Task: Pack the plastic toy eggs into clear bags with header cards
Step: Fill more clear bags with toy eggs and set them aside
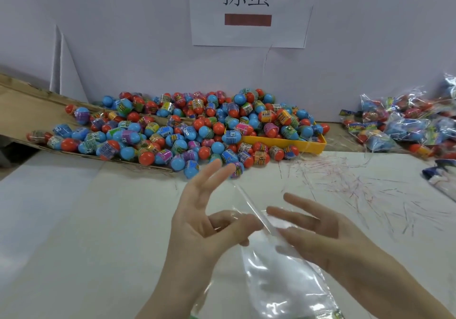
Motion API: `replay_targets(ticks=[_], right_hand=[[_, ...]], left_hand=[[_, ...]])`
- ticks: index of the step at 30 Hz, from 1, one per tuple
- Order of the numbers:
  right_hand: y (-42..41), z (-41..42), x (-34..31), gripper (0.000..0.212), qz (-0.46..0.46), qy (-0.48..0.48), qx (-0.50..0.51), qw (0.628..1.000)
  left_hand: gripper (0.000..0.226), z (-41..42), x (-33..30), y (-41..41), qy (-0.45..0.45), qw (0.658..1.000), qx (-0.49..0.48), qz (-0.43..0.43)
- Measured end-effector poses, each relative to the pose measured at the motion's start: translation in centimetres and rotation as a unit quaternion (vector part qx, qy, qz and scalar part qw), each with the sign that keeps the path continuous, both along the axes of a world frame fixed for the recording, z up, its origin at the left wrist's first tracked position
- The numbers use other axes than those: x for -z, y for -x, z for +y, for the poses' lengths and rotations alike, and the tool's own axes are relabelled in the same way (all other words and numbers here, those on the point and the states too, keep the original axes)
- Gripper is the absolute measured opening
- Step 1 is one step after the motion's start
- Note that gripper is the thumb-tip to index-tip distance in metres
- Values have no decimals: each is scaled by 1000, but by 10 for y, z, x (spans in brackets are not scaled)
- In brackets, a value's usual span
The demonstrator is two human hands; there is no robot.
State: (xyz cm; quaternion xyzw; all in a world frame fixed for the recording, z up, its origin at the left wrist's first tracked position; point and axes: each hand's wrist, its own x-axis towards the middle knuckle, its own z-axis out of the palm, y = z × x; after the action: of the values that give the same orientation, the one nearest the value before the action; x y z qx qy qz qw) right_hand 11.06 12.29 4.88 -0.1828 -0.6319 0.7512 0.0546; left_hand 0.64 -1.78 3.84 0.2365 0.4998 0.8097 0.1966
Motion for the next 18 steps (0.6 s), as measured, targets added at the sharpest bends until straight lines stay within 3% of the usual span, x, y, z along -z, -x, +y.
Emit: replay_targets(ticks=[2,4,6,8,10,12,14,16,18], right_hand=[[3,-1,2,111,-12,40,26,999],[2,-2,-1,111,-25,159,-12,987],[0,-4,-7,101,-34,251,-66,965],[-3,-3,-11,89,-1,266,-75,961],[-3,-1,-9,78,23,217,-30,976],[-3,-1,-12,70,32,107,6,994],[-3,-2,-12,52,32,41,14,999],[-4,-2,-12,48,30,18,14,999],[-4,-3,-10,63,25,12,28,999]], left_hand=[[85,-3,-2,-1,-36,999,14,22],[83,-7,-5,-3,-59,996,31,53],[82,-10,-9,-4,-54,993,16,106],[80,-12,-9,-3,-34,988,-6,149],[79,-13,-9,-1,-2,994,-7,113],[88,-12,-7,2,30,999,29,6],[67,-12,-5,4,56,989,86,-107],[40,-12,-7,4,120,977,144,-100],[33,-10,-6,3,153,976,141,-55]])
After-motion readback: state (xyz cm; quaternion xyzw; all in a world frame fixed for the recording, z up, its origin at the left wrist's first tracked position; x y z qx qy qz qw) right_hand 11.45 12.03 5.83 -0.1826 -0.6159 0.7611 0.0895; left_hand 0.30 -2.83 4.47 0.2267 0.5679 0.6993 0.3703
